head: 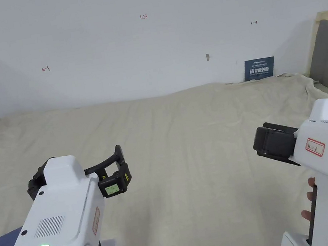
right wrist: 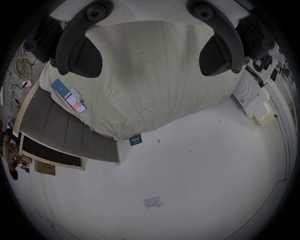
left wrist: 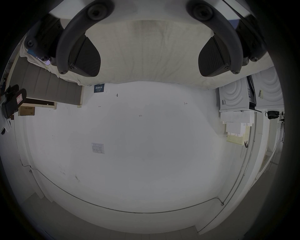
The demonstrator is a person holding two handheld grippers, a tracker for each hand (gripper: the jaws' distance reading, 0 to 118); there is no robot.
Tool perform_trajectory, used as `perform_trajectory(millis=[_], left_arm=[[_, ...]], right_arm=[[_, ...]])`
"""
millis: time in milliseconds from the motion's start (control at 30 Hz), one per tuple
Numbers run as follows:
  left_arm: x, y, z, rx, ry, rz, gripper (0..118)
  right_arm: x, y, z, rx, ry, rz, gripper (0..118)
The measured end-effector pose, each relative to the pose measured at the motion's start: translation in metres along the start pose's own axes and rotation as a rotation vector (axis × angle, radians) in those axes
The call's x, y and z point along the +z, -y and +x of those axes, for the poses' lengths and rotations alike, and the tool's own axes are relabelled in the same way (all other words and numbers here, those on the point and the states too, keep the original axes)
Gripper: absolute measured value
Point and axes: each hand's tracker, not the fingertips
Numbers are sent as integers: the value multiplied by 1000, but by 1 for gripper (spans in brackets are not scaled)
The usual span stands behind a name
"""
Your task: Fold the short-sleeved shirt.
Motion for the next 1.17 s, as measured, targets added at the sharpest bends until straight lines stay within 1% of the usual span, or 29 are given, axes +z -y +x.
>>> perform_trajectory(millis=[133,200,233,433,500,567,600,667,733,933,1033,1167], left_arm=[[-1,0,0,-3,4,0,118],[-2,0,0,0,4,1,118],[-2,0,0,1,5,1,118],[-4,-1,0,10,9,2,118],[-5,-1,0,10,10,3,118],[-5,0,1,12,12,2,118],[-5,0,1,15,13,3,118],[-5,0,2,17,15,4,118],[-5,0,3,15,18,4,118],[-5,0,5,11,18,16,118],[-4,0,6,10,15,22,118],[-4,1,7,3,12,22,118]], right_arm=[[-4,4,-2,56,31,39,117],[-6,5,-1,82,12,47,117],[-7,5,-1,107,0,38,116],[-8,7,-5,122,-9,42,116],[-7,10,-9,127,13,48,116],[-4,13,-10,121,34,97,116],[-3,14,-11,145,13,136,116],[-3,16,-8,192,-60,192,116],[-2,19,-7,212,-102,248,116],[-7,32,-4,218,-109,455,117],[-9,35,-4,233,-99,479,117],[-9,37,-5,221,-96,479,118]])
